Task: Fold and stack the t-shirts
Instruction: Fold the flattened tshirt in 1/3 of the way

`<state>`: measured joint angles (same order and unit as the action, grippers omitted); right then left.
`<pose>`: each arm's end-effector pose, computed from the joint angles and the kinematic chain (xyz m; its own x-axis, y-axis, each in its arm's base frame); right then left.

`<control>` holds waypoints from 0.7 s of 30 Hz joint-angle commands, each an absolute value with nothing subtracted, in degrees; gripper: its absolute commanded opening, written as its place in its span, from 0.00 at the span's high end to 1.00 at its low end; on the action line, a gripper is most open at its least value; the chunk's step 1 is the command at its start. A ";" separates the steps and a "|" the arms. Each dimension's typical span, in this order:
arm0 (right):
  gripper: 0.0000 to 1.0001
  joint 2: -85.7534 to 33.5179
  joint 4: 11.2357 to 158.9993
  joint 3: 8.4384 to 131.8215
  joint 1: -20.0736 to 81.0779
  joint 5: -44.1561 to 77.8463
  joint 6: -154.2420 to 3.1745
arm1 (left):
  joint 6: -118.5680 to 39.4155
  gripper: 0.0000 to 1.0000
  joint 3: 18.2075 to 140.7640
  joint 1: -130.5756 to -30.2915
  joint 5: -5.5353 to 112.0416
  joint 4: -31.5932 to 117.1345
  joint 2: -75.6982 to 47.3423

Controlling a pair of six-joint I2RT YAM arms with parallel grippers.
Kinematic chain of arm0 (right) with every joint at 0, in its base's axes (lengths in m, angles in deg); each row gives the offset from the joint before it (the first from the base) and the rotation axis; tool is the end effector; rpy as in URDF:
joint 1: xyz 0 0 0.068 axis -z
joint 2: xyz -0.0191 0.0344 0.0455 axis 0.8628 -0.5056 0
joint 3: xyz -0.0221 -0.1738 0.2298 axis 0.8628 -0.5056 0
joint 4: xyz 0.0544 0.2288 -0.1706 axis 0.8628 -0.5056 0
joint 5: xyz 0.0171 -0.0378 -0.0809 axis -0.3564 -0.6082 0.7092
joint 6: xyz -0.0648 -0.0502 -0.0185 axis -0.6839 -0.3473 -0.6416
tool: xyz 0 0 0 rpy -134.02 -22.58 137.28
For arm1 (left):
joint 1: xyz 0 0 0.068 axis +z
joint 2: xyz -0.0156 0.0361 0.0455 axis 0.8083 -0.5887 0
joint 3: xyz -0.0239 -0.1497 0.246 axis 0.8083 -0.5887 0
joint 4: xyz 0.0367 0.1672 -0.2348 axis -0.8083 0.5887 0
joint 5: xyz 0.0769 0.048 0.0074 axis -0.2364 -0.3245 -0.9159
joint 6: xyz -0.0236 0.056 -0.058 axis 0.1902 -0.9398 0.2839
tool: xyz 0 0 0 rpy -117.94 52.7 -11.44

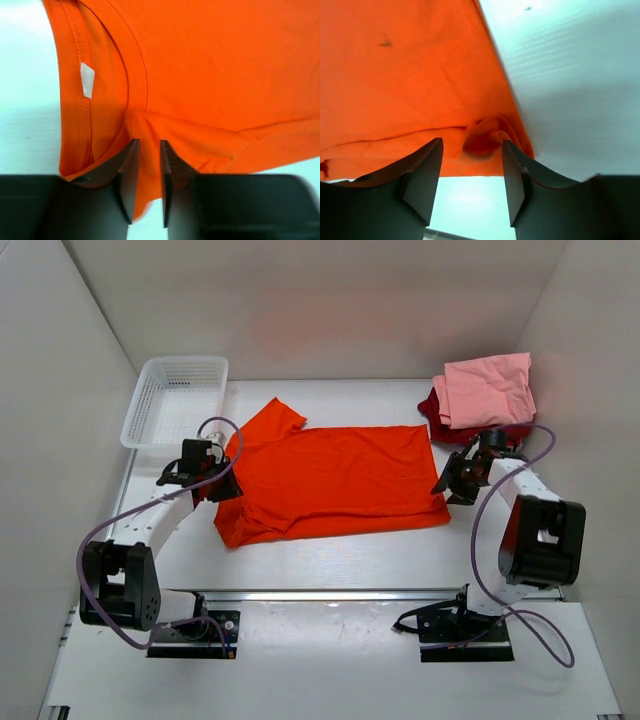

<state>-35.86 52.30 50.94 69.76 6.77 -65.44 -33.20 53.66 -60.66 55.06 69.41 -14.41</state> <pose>0.3387 -0.0378 0.1544 -0.8561 0.4345 -0.2797 0.3171 0.8692 0.3795 0.3032 -0.0488 0.1845 -0.8299 -0.2078 -0.5178 -0.0400 0.9478 -0.3162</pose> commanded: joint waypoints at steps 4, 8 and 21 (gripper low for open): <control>0.69 -22.83 65.15 45.21 72.20 4.97 -60.73 | -32.52 0.60 56.27 -59.03 53.78 65.88 -12.78; 0.70 -25.27 60.60 46.70 71.50 6.98 -63.01 | -33.75 0.57 56.62 -58.59 53.25 67.10 -11.81; 1.00 -31.78 53.54 46.62 65.25 13.95 -64.51 | -33.49 0.58 54.25 -58.51 54.65 69.40 -7.50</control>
